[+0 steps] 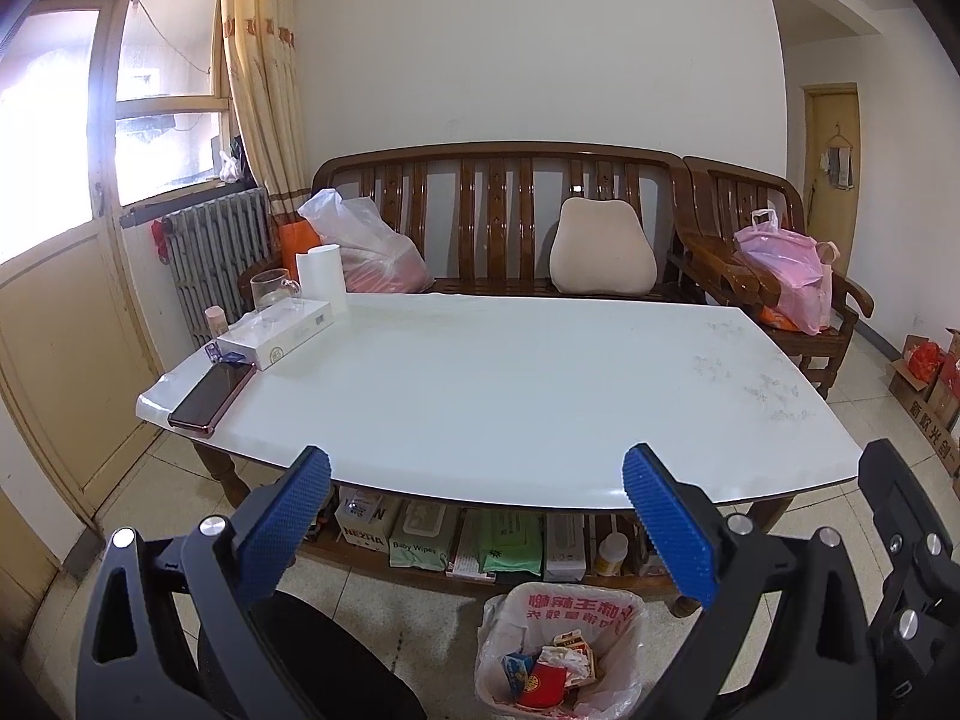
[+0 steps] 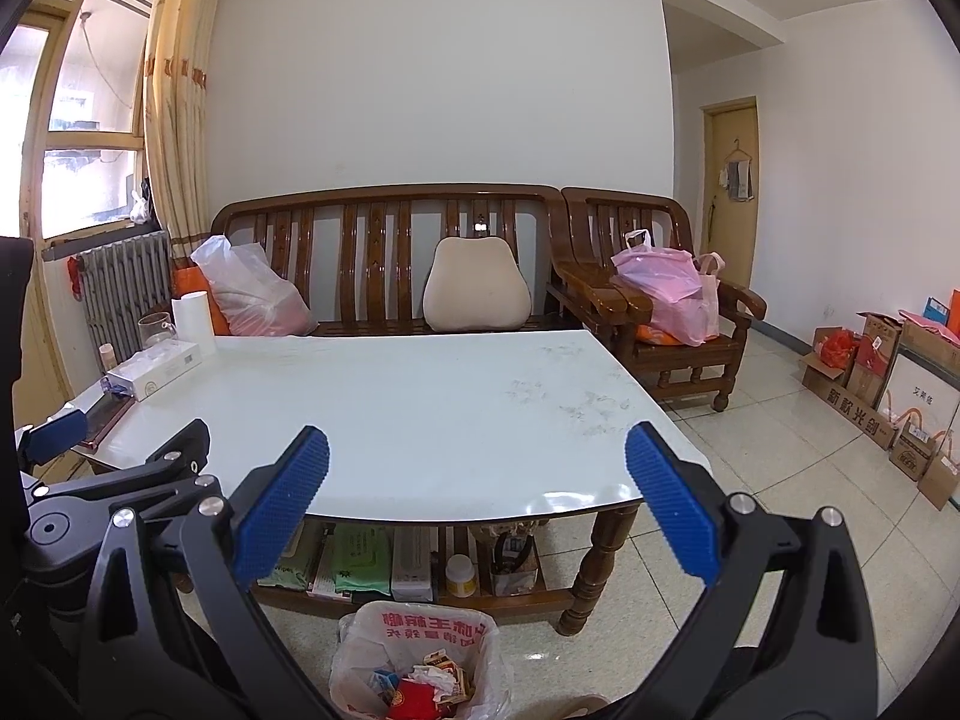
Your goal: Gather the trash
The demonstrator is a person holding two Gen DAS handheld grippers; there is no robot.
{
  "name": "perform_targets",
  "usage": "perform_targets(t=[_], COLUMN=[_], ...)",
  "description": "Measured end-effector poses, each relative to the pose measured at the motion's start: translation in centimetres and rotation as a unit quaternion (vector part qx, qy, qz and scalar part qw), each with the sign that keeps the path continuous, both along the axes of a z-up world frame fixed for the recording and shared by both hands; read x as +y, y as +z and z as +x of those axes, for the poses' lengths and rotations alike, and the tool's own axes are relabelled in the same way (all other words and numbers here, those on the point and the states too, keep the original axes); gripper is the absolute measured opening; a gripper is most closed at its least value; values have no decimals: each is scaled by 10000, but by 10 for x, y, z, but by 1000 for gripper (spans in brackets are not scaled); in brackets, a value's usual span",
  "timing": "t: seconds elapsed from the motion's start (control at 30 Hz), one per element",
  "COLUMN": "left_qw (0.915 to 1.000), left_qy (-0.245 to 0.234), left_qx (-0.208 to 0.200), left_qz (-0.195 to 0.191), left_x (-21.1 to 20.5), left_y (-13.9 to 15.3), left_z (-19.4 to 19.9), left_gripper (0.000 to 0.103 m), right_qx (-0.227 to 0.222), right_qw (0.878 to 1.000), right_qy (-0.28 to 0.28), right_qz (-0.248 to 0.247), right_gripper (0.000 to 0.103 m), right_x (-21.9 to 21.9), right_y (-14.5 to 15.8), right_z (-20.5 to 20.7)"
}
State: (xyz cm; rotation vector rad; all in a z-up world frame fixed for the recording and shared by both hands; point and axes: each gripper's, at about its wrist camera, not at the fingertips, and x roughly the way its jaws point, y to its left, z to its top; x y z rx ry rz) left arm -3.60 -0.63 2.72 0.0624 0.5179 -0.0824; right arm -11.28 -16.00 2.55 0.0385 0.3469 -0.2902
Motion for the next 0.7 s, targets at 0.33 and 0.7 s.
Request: perform_targets(t=[0.33, 0.7], left_qw=[10000, 9999], left_qy=[-19, -63], left_qx=[43, 110], left_qz=[1, -32], left_x=[-1, -1], left_y=[-2, -3], left_z=[1, 4], left_gripper=[96, 96], right_qx=[3, 8], right_qw=[10000, 10000], right_qy=[-20, -55], right_qz=[-13, -32], right_gripper=[97, 97], right_x=[0, 2], right_y=[-1, -3], right_z=[0, 1])
